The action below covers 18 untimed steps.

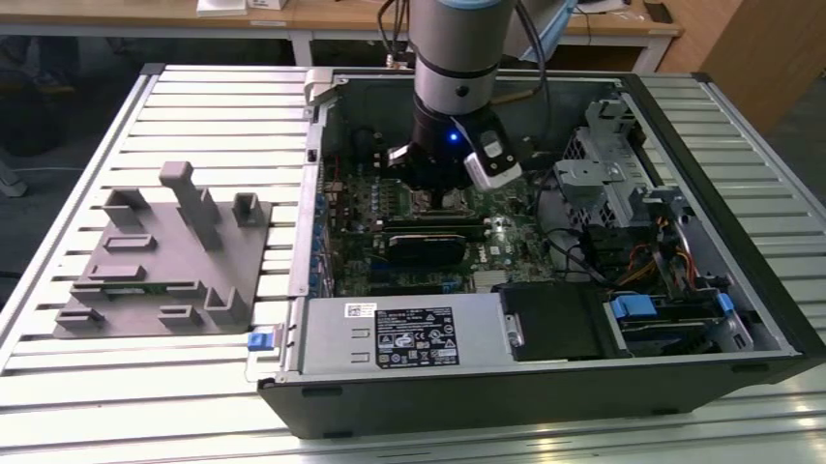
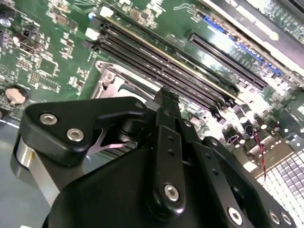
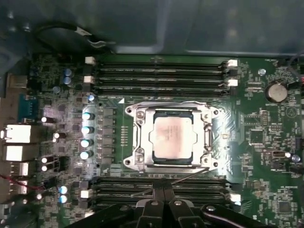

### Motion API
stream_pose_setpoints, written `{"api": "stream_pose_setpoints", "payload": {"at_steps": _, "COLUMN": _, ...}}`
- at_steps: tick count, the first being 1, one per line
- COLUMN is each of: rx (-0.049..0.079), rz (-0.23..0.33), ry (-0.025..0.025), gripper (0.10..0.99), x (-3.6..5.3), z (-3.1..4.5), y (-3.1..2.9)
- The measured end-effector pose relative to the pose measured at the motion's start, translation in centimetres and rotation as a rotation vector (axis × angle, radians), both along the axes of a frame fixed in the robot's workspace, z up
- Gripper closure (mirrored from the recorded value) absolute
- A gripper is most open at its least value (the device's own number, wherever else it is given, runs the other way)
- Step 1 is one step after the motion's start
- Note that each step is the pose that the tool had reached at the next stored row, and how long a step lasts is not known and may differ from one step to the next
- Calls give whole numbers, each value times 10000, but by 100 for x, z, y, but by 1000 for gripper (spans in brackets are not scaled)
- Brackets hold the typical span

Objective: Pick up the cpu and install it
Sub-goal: 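Install the second cpu locking lever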

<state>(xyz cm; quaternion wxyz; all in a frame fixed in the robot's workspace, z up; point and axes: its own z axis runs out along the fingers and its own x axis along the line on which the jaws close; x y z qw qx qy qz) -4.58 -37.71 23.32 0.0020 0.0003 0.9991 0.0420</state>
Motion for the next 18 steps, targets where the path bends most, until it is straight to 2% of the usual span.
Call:
{"api": "stream_pose_setpoints", "payload": {"at_steps": 3, "rx": 6, "rz": 0, "ry": 0, "gripper": 980, "x": -21, "z": -17, "y": -4}}
{"api": "stream_pose_setpoints", "payload": {"at_steps": 10, "rx": 13, "rz": 0, "ry": 1, "gripper": 980, "x": -38, "z": -138, "y": -4}}
{"api": "stream_pose_setpoints", "payload": {"at_steps": 12, "rx": 56, "rz": 1, "ry": 2, "gripper": 980, "x": -46, "z": -158, "y": -8}}
{"api": "stream_pose_setpoints", "payload": {"at_steps": 15, "rx": 204, "rz": 0, "ry": 1, "gripper": 980, "x": -61, "z": -172, "y": -24}}
{"api": "stream_pose_setpoints", "payload": {"at_steps": 18, "rx": 490, "rz": -1, "ry": 0, "gripper": 980, "x": -77, "z": -173, "y": -64}}
